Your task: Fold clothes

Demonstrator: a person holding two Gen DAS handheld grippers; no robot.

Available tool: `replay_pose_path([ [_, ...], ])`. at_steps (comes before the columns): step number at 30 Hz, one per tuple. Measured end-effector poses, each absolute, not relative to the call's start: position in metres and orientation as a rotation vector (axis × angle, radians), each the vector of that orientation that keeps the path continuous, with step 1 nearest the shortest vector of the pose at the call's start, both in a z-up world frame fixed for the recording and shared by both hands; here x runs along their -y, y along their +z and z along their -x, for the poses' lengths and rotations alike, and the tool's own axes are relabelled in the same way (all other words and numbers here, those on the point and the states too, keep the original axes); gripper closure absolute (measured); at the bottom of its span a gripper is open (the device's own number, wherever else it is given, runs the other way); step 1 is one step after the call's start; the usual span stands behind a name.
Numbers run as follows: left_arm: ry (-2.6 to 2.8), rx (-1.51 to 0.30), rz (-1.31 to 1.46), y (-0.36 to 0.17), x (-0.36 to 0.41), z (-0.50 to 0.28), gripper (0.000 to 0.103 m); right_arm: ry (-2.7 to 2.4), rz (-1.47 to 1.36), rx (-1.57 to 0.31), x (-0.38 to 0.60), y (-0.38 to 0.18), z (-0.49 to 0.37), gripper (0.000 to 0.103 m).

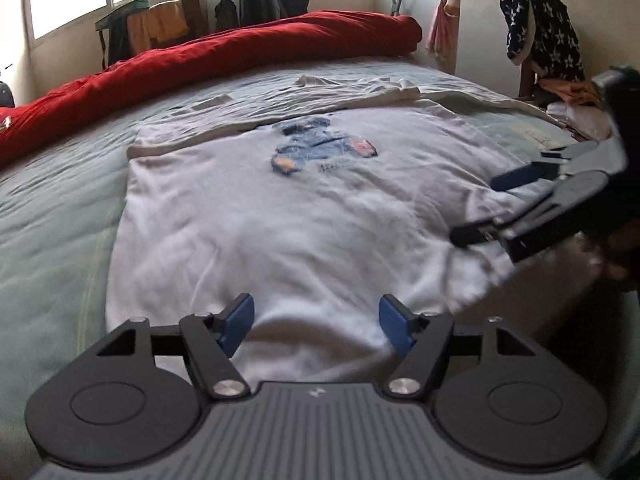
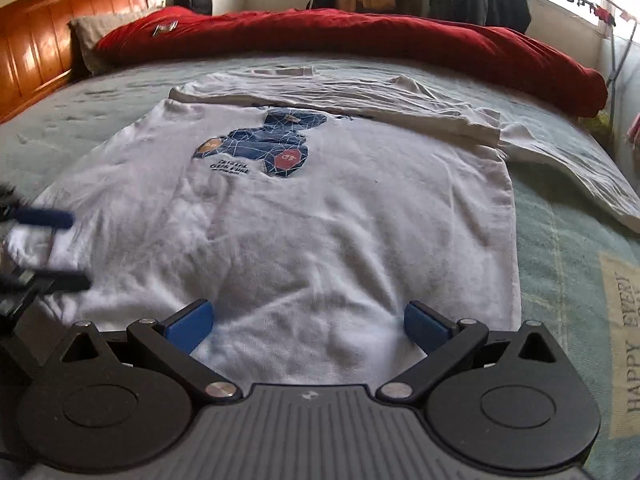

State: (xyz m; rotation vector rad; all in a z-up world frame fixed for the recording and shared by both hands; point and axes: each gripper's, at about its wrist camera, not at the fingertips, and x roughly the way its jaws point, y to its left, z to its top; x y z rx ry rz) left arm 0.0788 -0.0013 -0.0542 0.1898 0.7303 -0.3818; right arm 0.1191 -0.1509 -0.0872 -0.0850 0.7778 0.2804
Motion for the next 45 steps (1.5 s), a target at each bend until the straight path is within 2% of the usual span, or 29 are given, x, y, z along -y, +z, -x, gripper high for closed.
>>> replay_pose_path([
  [4, -0.299, -0.715, -0.121, -0.053, -0.017, -0.074, 0.030, 0.277, 0.090, -0.752, 0.150, -0.089, -0.118, 0.000],
  [6, -0.249, -0.737, -0.062, -0.059, -0.027, -0.077, 0.022, 0.280, 0.096, -0.742, 0.150, -0.089, -0.116, 0.000],
  [17, -0.250, -0.740, 0.031, -0.066, -0.042, -0.064, 0.021, 0.263, 0.110, -0.732, 0.154, -0.089, -0.092, 0.000],
  [25, -0.296, -0.715, 0.035, -0.070, -0.044, -0.062, 0.015, 0.198, 0.101, -0.781, 0.146, -0.076, -0.087, 0.000],
  [30, -0.299, -0.727, 0.026, -0.069, -0.043, -0.065, 0.014, 0.308, 0.030, -0.743, 0.139, -0.062, -0.087, 0.000],
  [34, -0.284, -0.733, 0.027, -0.064, -0.041, -0.065, 0.014, 0.341, 0.045, -0.800, 0.136, -0.079, -0.096, 0.000],
  [40, -0.296, -0.668, -0.004, -0.043, -0.037, -0.073, 0.014, 0.337, -0.027, -0.747, 0.172, -0.085, -0.068, 0.000],
  [45, -0.262, -0.771, -0.001, -0.066, -0.034, -0.093, 0.012, 0.327, -0.026, -0.732, 0.176, -0.076, -0.057, 0.000],
])
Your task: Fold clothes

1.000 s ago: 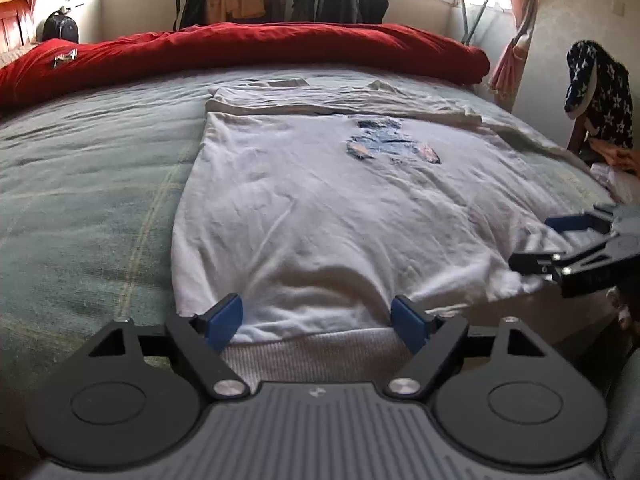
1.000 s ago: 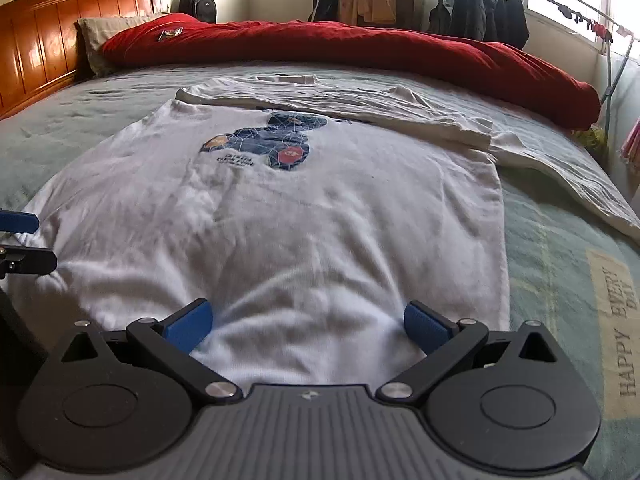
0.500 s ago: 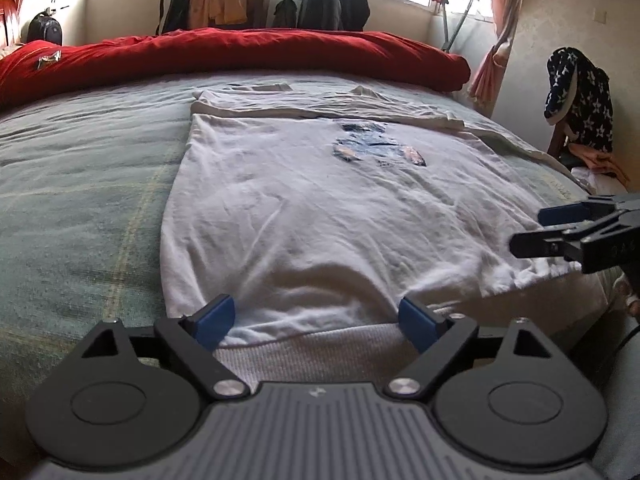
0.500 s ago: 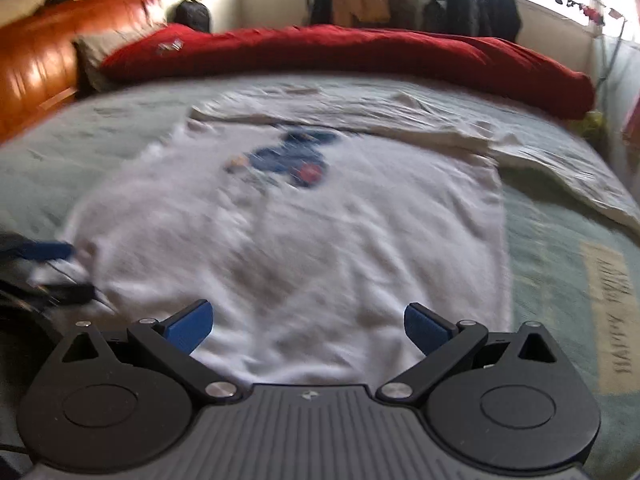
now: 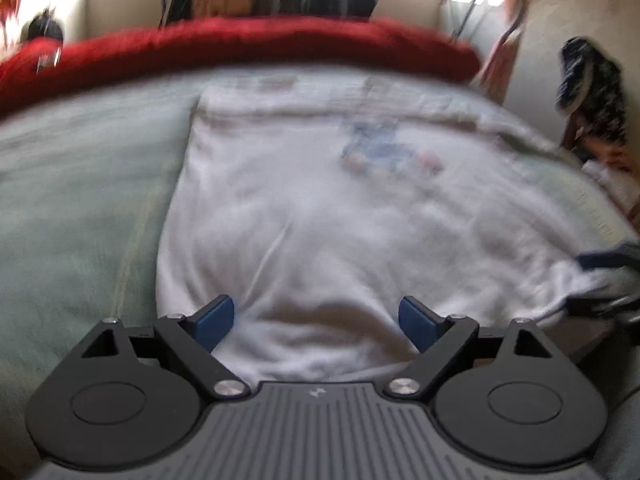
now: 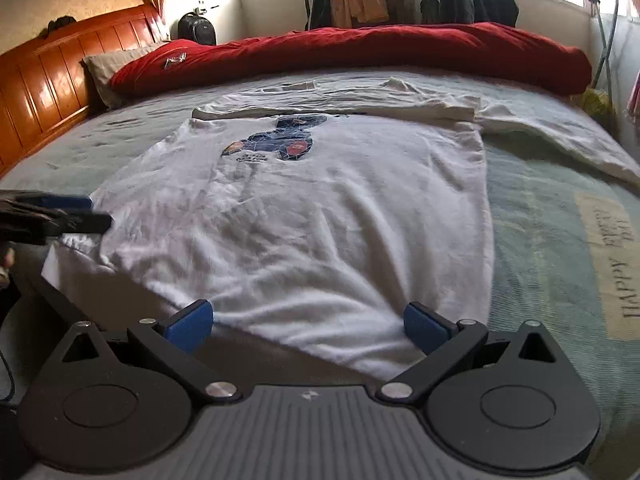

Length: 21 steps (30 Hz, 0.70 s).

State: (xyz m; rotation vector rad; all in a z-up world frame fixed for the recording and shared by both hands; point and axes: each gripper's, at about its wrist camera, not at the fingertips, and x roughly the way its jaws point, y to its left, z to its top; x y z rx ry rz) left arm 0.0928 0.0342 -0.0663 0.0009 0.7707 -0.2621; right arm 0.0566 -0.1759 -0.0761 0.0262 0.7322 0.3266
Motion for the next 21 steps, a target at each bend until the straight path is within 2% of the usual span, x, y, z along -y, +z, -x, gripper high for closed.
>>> replay_pose_path([
  [5, -0.282, -0.761, 0.002, -0.067, -0.036, -0.090, 0.010, 0.370, -0.048, -0.672, 0.168, -0.060, -0.060, 0.000],
  [9, -0.280, -0.761, 0.000, -0.067, -0.036, -0.090, 0.010, 0.376, -0.069, -0.761, 0.164, -0.073, -0.068, 0.000],
  [12, -0.258, -0.764, -0.010, -0.058, -0.028, -0.092, 0.011, 0.356, -0.074, -0.755, 0.170, -0.084, -0.059, 0.000],
  [17, -0.338, -0.645, -0.086, -0.031, -0.004, -0.095, 0.011, 0.330, -0.035, -0.762, 0.165, -0.087, -0.055, 0.000],
  [21, -0.288, -0.740, -0.077, -0.049, -0.003, -0.111, 0.011, 0.324, 0.027, -0.775, 0.160, -0.087, -0.051, 0.000],
])
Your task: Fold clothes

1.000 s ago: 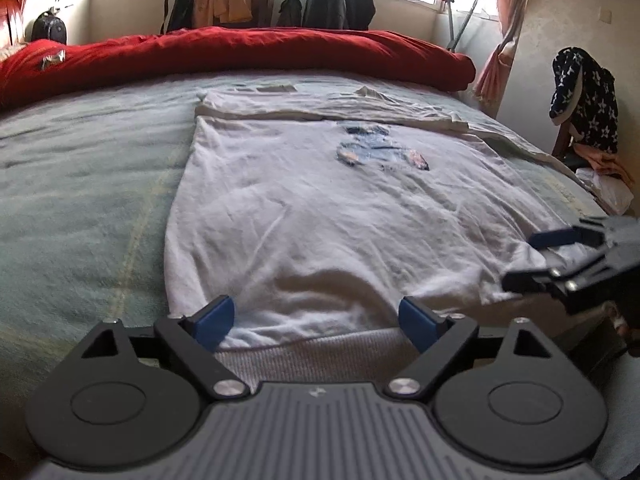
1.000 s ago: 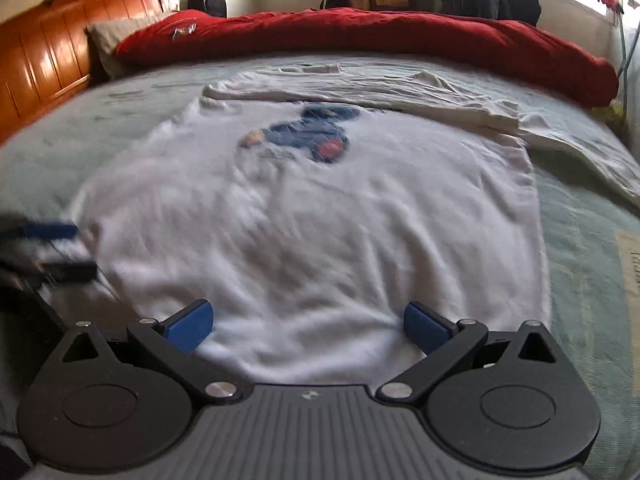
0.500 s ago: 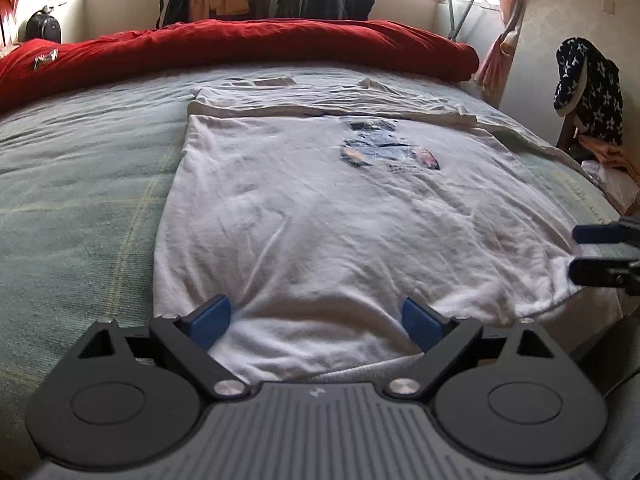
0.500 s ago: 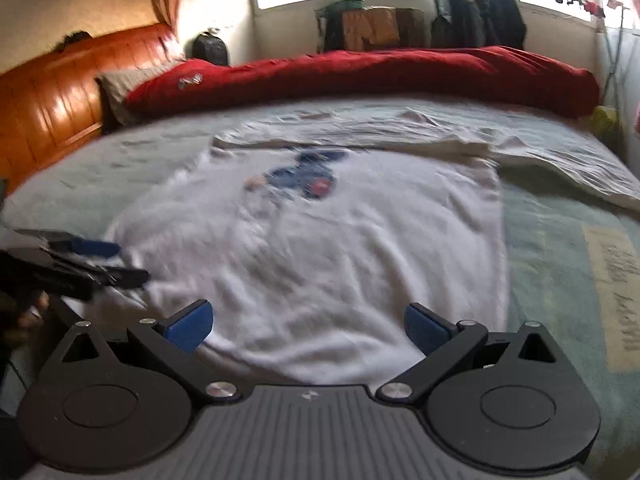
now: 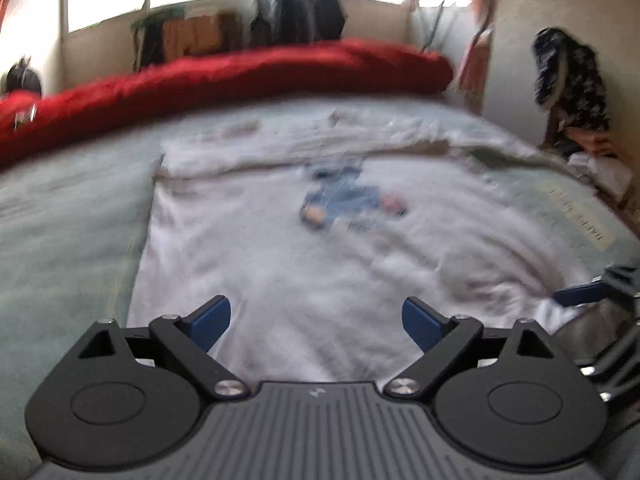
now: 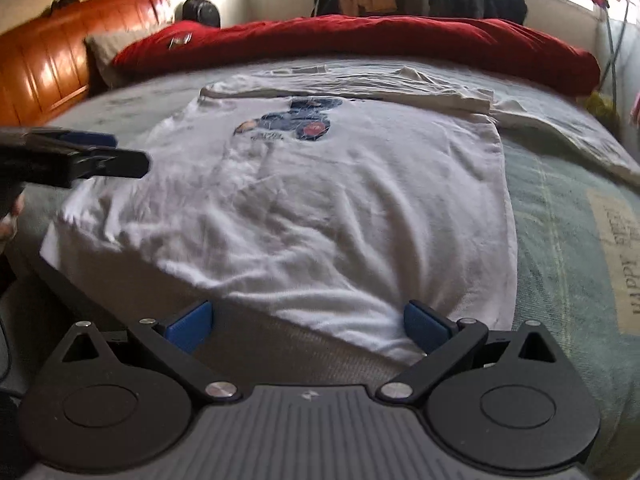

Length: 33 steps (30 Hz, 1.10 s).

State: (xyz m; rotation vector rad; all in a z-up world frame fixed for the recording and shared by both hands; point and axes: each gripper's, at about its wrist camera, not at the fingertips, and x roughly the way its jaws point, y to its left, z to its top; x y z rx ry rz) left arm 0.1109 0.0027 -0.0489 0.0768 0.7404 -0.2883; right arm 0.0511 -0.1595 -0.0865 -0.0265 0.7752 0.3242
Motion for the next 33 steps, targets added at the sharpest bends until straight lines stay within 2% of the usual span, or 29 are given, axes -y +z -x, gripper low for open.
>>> replay_pose_path([
  [2, -0.259, -0.798, -0.056, -0.062, -0.006, -0.116, 0.010, 0.325, 0.012, -0.785, 0.163, -0.085, -0.050, 0.000],
  [5, -0.264, -0.771, -0.027, -0.062, -0.016, -0.109, 0.010, 0.329, -0.080, -0.791, 0.175, -0.074, -0.051, 0.000],
  [9, -0.231, -0.766, -0.009, -0.056, -0.025, -0.110, 0.010, 0.334, -0.129, -0.698, 0.195, -0.050, -0.072, 0.000],
  [16, -0.229, -0.789, 0.002, -0.062, -0.029, -0.120, 0.010, 0.273, -0.224, -0.578, 0.238, -0.023, -0.176, 0.000],
  [24, -0.242, -0.796, -0.009, -0.064, -0.029, -0.128, 0.006, 0.295, -0.406, -0.687, 0.259, -0.056, -0.301, 0.000],
  [28, -0.243, -0.796, -0.012, -0.064, -0.029, -0.130, 0.005, 0.281, -0.401, -0.726, 0.270, -0.079, -0.313, 0.000],
  [33, -0.244, -0.786, -0.020, -0.065, -0.027, -0.131, 0.004, 0.147, -0.280, -0.732, 0.273, -0.067, -0.293, 0.000],
])
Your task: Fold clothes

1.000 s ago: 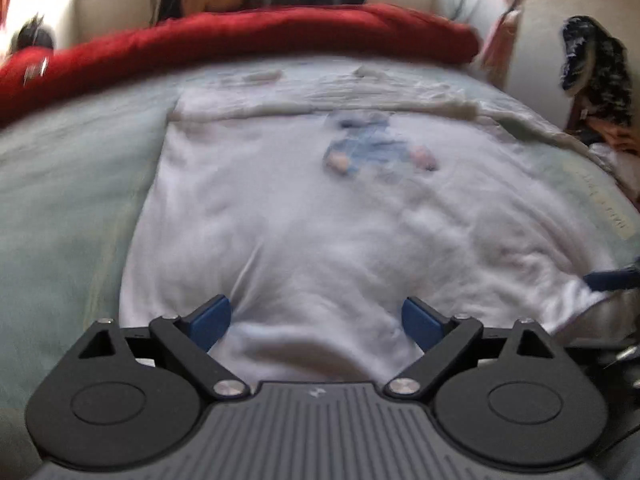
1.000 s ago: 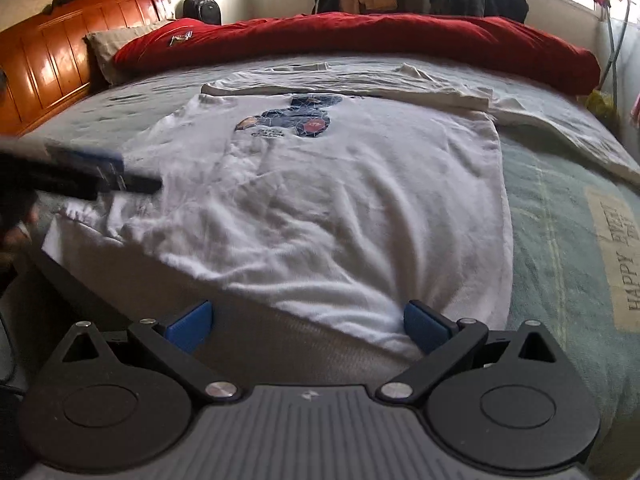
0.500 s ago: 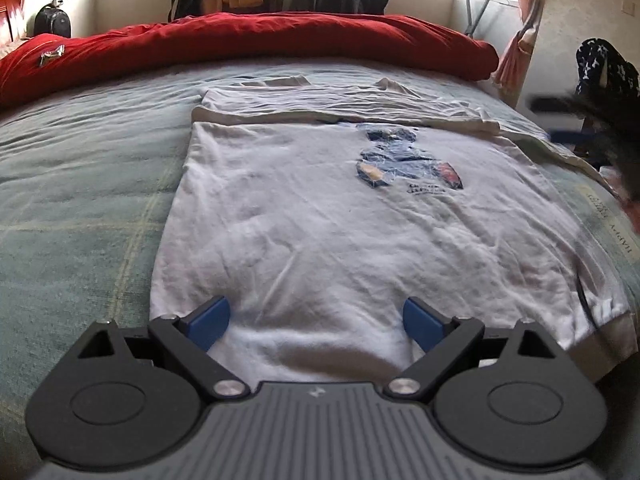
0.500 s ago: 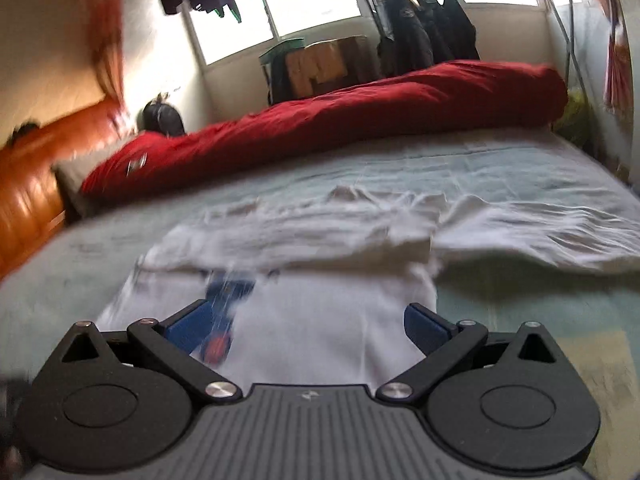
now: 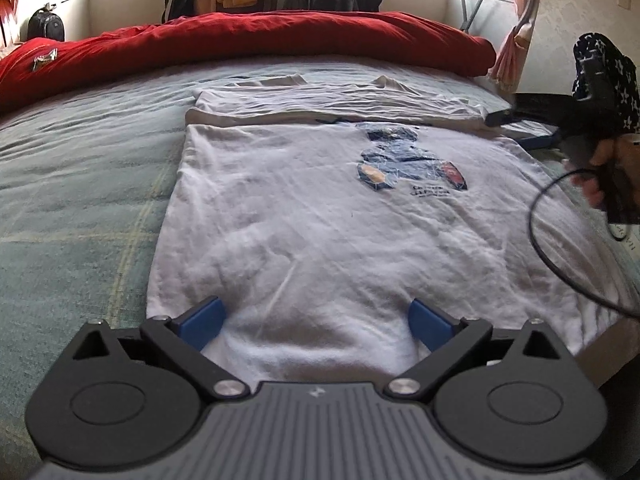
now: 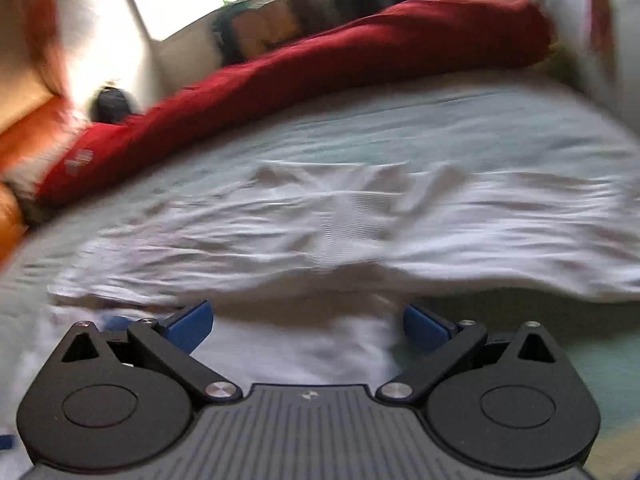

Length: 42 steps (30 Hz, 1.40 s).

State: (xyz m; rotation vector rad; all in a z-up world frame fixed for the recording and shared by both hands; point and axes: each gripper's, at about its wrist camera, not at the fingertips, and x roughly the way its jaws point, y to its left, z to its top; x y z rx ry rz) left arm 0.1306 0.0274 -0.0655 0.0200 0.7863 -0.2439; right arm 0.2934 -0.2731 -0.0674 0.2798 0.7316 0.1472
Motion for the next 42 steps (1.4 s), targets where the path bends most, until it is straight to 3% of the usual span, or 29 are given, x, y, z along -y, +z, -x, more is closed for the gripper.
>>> replay_pose_path([
  [8, -0.241, -0.784, -0.030, -0.065, -0.028, -0.122, 0.004, 0.329, -0.270, -0.706, 0.233, -0.036, -0.209, 0.000],
  [18, -0.266, -0.780, -0.017, -0.043, -0.055, -0.097, 0.004, 0.275, -0.079, -0.807, 0.184, -0.078, -0.144, 0.000],
  [28, -0.425, -0.700, 0.049, 0.014, -0.036, -0.198, 0.004, 0.186, 0.017, -0.781, 0.166, -0.088, -0.138, 0.000],
  [35, -0.418, -0.850, 0.220, -0.023, -0.013, -0.312, 0.004, 0.188, 0.019, -0.772, 0.166, -0.088, -0.137, 0.000],
  [42, -0.309, -0.893, 0.218, -0.052, -0.043, -0.327, 0.004, 0.200, 0.004, -0.775, 0.169, -0.088, -0.138, 0.000],
])
